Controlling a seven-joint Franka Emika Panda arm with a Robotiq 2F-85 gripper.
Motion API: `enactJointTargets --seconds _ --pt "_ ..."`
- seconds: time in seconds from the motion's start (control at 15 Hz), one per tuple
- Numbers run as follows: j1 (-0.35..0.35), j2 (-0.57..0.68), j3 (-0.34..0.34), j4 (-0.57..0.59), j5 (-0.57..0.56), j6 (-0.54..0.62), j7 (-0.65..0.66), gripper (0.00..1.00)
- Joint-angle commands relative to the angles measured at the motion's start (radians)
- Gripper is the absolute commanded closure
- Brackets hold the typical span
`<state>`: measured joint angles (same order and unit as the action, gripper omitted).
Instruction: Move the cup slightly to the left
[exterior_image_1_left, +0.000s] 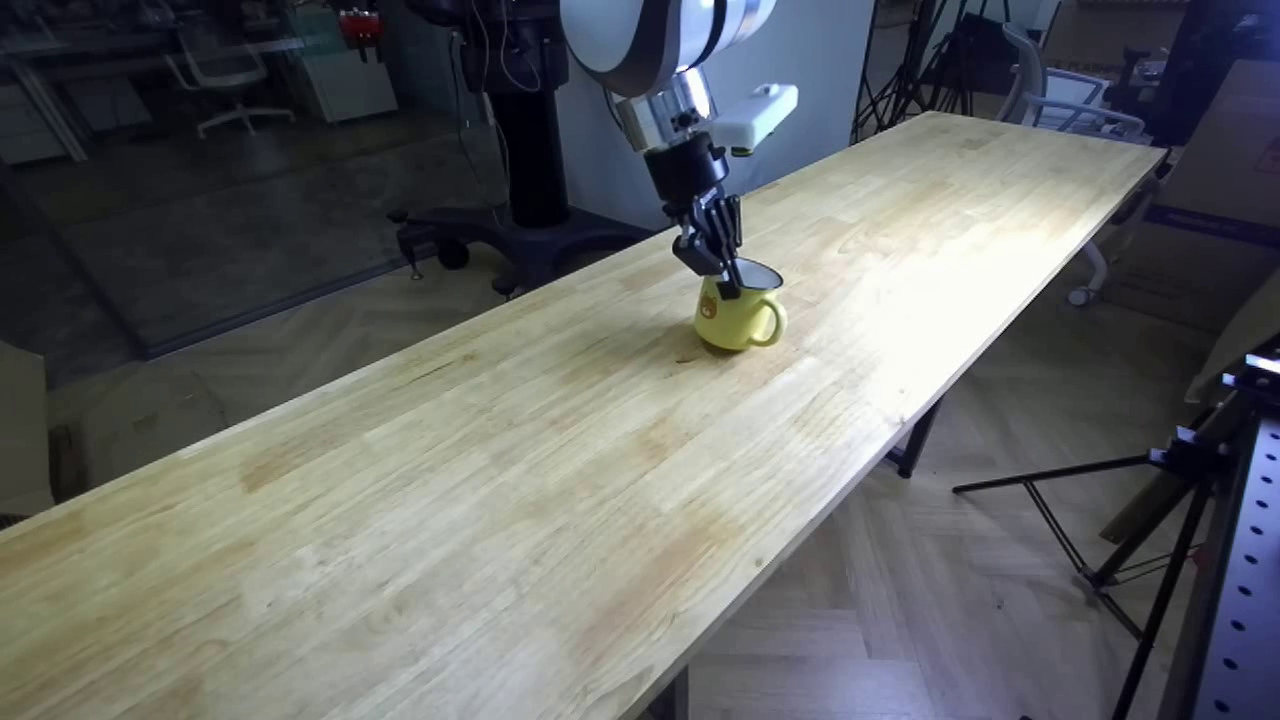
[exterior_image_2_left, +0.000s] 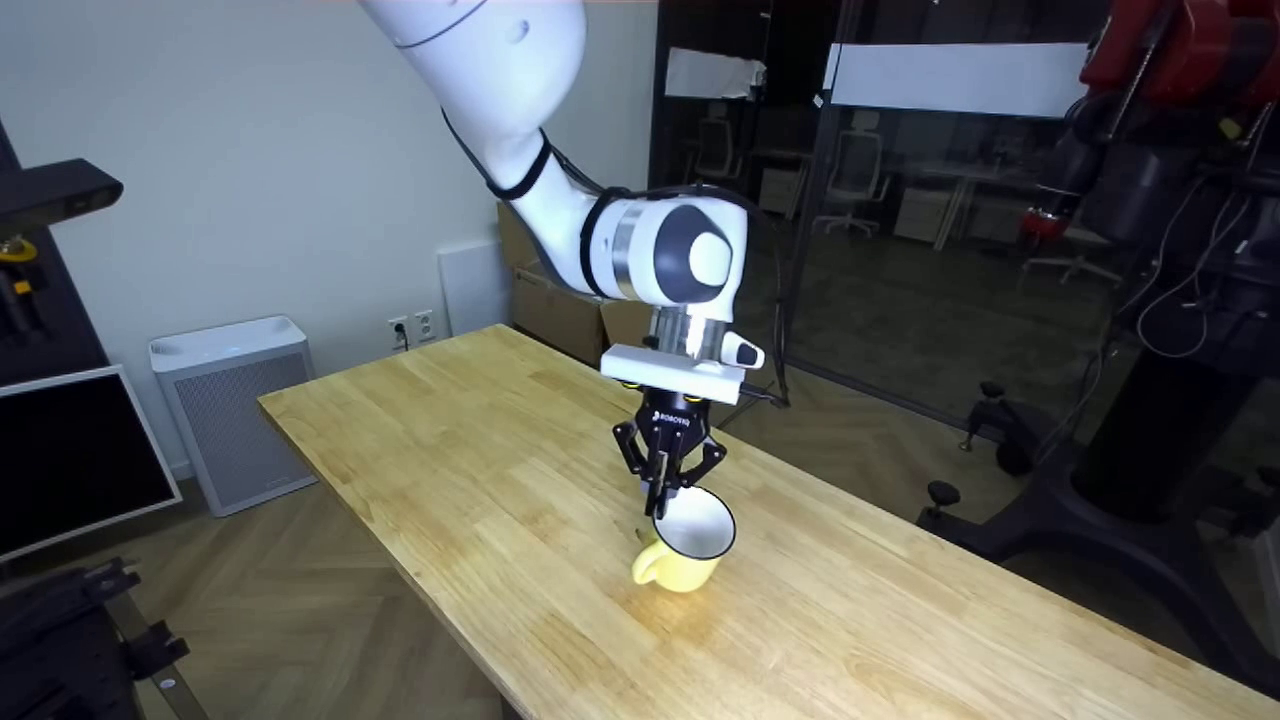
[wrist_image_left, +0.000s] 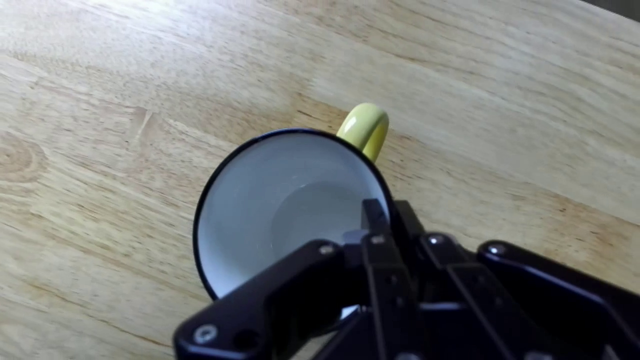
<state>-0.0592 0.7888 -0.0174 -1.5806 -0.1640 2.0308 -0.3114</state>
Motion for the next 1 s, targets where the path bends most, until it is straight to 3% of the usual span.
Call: enactJointTargets --seconds 0.0,0.8,0.87,0.93 --pt "-0.008 0.021 0.012 0.034 -0.014 -0.062 -0.047 0.98" --pt "-0.012 0.047 0.019 0.085 -0.007 -0.16 -0.072 0.98" --pt "-0.011 0.023 0.017 0.044 -0.014 -0.107 -0.062 0.92" --pt "-0.011 0.026 0.017 0.048 -0.014 -0.115 -0.062 0.92"
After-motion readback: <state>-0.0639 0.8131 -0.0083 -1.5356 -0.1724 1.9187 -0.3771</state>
